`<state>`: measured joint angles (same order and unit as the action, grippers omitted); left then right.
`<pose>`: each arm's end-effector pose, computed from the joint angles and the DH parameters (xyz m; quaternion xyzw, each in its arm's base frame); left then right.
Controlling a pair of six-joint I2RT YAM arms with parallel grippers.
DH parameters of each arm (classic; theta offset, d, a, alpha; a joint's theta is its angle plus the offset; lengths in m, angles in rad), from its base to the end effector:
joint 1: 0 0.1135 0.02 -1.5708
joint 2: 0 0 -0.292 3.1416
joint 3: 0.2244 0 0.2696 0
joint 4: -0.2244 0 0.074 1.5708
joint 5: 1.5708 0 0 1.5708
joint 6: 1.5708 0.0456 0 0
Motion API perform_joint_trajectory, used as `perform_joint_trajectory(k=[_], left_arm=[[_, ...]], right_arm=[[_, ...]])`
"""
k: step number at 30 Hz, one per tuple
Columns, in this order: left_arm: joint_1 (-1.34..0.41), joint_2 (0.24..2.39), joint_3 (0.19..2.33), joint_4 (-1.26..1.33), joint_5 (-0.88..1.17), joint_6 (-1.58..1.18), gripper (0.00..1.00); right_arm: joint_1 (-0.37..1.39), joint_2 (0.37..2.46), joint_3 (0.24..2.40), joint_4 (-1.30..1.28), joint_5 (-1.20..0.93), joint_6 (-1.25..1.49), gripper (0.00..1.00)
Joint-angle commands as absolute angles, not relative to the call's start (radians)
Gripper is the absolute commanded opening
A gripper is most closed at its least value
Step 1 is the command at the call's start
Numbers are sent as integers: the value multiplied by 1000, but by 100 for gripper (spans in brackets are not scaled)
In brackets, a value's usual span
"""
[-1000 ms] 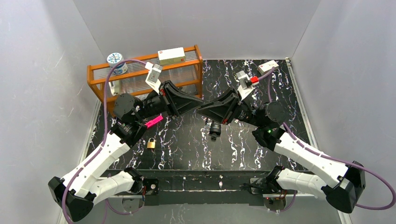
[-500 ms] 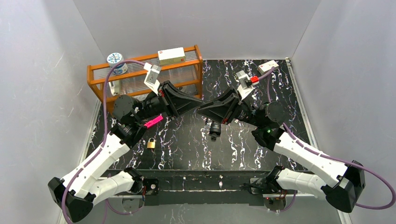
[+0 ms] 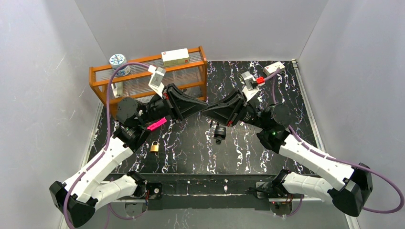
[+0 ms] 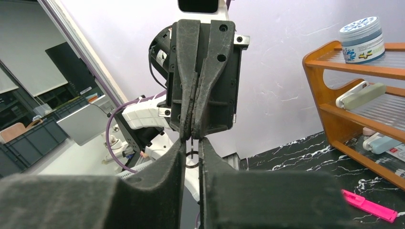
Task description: Unlock with the key
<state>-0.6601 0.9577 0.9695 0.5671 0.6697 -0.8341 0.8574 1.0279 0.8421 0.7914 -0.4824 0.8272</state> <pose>0.1453 -0.1487 0.4755 0.2489 0.4728 -0.6792 0.5032 0.1362 0.1897 0.4390 -0.2184 0.4474 0.7156 0.4899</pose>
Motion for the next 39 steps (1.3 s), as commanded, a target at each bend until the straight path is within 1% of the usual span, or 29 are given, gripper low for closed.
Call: perform_joint_trajectory(k=[1, 2, 4, 9, 11, 13, 14, 18, 19, 21, 23, 25, 28, 31, 34, 39], left_arm=[[-659, 927, 968, 598, 659, -829, 0], [-660, 927, 969, 598, 660, -829, 0], [-660, 924, 967, 598, 660, -828, 0], [-660, 913, 959, 585, 607, -830, 0], [-658, 907, 959, 579, 589, -825, 4], [-659, 905, 962, 570, 579, -822, 12], [-660, 906, 965, 558, 573, -821, 22], [-658, 910, 992, 476, 526, -799, 51], [-659, 907, 998, 450, 508, -787, 55], [-659, 894, 1012, 385, 466, -760, 58], [-659, 888, 1024, 344, 444, -745, 60], [-659, 894, 1039, 313, 449, -738, 58], [-660, 908, 1062, 272, 466, -731, 51], [-659, 913, 1082, 240, 475, -707, 42], [-658, 925, 1107, 218, 507, -692, 36], [-658, 954, 1118, 192, 559, -685, 35]], right_arm=[[856, 1030, 884, 848, -507, 826, 16], [856, 1031, 884, 848, -507, 825, 13], [856, 1030, 879, 847, -497, 825, 2], [855, 1023, 871, 841, -478, 818, 1], [856, 1022, 865, 834, -472, 814, 1], [855, 1018, 861, 826, -467, 810, 1], [855, 1015, 858, 822, -464, 807, 1], [856, 1006, 851, 795, -444, 796, 1], [856, 1003, 847, 782, -440, 794, 1], [856, 997, 840, 765, -435, 787, 1], [854, 989, 834, 741, -433, 780, 1], [853, 983, 830, 715, -430, 770, 1], [848, 971, 819, 688, -422, 763, 1], [841, 962, 815, 673, -415, 766, 1], [837, 960, 816, 673, -413, 771, 1], [833, 963, 815, 689, -419, 778, 1]])
